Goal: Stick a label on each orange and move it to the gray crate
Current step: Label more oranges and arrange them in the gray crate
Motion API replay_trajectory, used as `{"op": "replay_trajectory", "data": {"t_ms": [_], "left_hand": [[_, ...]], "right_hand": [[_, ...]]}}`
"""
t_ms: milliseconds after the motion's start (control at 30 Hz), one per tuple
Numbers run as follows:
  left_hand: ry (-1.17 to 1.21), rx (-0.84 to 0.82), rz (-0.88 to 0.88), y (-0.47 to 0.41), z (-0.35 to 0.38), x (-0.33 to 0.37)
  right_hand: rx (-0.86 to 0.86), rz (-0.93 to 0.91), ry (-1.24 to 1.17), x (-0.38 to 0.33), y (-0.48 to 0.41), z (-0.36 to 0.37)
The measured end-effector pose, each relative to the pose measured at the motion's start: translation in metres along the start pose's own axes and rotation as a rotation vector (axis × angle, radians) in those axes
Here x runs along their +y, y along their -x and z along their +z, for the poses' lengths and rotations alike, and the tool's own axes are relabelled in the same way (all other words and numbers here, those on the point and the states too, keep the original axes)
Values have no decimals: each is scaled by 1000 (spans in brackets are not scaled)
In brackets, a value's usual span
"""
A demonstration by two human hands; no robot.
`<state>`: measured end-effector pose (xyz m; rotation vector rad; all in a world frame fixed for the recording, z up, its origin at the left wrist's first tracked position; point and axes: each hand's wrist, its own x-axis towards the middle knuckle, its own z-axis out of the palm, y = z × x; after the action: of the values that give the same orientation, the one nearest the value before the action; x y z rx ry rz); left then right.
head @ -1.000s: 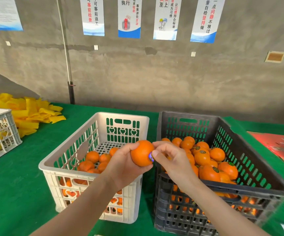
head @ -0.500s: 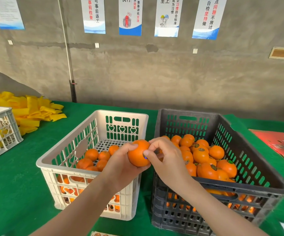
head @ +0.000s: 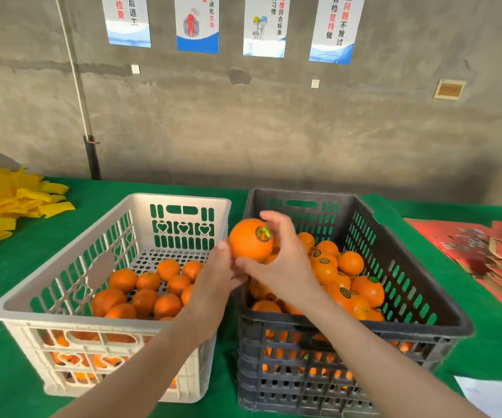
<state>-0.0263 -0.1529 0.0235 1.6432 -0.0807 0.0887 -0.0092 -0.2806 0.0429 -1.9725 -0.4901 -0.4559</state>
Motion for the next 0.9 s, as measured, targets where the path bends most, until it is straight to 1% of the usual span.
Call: {"op": "replay_trajectory", "data": {"t_ms": [67,100,133,167,233,300,367,500,600,633,667,700,733,800,833,867,900], "left_hand": [[-371,64,241,-9,17,-6],[-535,23,327,-13,25,-9],[-680,-45,369,-17,30,-14],[-794,-130,349,-20,33,-17],[-900,-225,276,-25,36,-19],[-923,-235,270,-26,35,-20],[-904,-223,277,-25,34,-21],[-873,-189,268,-25,35,-21],[-848,-185,264,-24,34,-20],[-840,-182,262,-24,33,-19],[-831,-177,268,-23,33,-20],[-816,-173,276,-23,32,-20],[-795,-165,281,-22,32,-20],[-744,-123,293,-17,31,-15],[-721,-87,310,-14,31,-13],[-698,-45,328,-12,30,-13],[-674,1,344,-9,30,-12]], "right_hand": [[117,120,23,16,-30,-17],[136,196,85,28,-46,-25],[118,275,175,42,-61,-33],[66,346,275,58,-75,-40],[-75,467,470,93,-93,-49],[-198,564,664,124,-97,-49],[-271,628,784,148,-96,-44],[-331,672,728,170,-96,-43],[-356,673,741,170,-92,-44],[-322,648,745,161,-92,-45],[-236,598,717,146,-92,-48],[-101,522,646,129,-93,-53],[56,413,542,109,-91,-58],[328,85,287,66,-71,-66],[383,-86,144,45,-50,-67],[355,-227,34,28,-22,-65],[248,-335,-10,19,9,-60]]}}
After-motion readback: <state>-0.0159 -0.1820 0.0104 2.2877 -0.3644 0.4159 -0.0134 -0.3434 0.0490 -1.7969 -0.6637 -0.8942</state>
